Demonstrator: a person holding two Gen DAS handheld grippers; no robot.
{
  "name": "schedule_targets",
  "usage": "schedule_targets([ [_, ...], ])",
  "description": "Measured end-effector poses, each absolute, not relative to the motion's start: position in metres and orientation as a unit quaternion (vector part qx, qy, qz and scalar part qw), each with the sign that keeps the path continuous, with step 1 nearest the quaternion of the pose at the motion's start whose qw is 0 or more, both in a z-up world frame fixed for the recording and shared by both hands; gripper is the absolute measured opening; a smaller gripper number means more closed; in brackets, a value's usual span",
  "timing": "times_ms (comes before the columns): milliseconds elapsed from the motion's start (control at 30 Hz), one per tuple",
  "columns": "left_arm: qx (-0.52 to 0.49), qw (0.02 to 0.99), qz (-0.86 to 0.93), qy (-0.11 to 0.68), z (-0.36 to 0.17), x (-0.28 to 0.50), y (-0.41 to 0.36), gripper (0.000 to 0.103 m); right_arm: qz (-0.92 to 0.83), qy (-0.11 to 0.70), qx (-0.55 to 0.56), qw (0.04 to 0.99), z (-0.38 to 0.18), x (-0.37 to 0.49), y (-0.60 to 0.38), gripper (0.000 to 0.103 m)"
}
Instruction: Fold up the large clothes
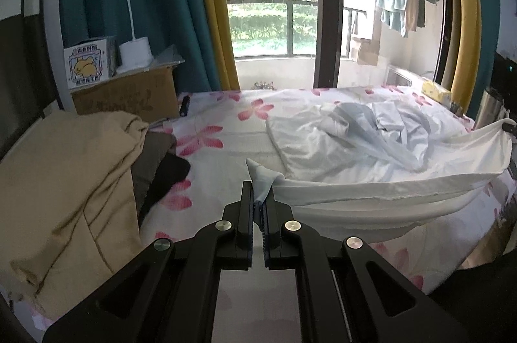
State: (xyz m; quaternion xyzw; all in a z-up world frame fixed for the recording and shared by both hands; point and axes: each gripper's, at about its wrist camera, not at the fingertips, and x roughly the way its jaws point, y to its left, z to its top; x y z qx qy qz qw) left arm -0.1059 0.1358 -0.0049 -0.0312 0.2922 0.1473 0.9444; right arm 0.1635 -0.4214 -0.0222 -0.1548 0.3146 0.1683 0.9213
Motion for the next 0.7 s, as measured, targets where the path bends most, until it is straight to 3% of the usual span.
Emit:
schedule_targets([
  [700, -0.05, 0.948, 0.17, 0.265, 0.009, -0.047, 0.164, 0.005, 0.175, 0.284, -0.152, 0.931, 0.004, 0.231, -0.393, 0.004],
])
